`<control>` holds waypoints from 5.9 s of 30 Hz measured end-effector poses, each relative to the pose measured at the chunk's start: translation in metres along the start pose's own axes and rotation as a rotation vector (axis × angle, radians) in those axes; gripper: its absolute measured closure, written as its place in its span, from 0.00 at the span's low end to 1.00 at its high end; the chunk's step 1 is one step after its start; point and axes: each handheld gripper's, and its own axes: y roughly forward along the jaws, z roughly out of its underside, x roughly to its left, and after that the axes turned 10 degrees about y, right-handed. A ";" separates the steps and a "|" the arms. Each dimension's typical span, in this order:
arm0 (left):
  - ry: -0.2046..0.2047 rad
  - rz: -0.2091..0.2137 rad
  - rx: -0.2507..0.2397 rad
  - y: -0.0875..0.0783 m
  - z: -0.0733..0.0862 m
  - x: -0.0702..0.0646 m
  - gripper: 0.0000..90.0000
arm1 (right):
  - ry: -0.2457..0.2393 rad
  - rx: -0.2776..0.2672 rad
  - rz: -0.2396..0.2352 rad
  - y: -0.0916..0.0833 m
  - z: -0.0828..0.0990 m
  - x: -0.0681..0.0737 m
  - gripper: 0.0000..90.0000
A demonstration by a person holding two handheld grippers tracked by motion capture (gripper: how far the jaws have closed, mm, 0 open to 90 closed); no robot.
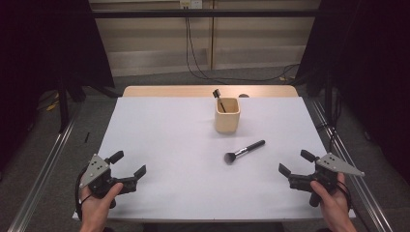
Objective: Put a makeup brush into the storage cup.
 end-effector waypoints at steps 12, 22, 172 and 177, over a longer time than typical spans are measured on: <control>0.002 0.013 0.010 0.004 -0.001 0.001 0.04 | 0.013 0.045 -0.095 0.019 -0.018 -0.003 0.00; 0.014 0.019 0.011 0.007 -0.002 0.000 0.04 | -0.042 0.001 -0.087 0.037 -0.031 0.003 0.00; 0.049 0.027 0.024 0.007 -0.002 0.001 0.04 | -0.699 1.117 -0.342 0.215 -0.049 0.054 0.80; 0.047 0.027 0.024 0.007 -0.002 0.001 0.04 | -0.694 1.118 -0.337 0.214 -0.049 0.055 0.80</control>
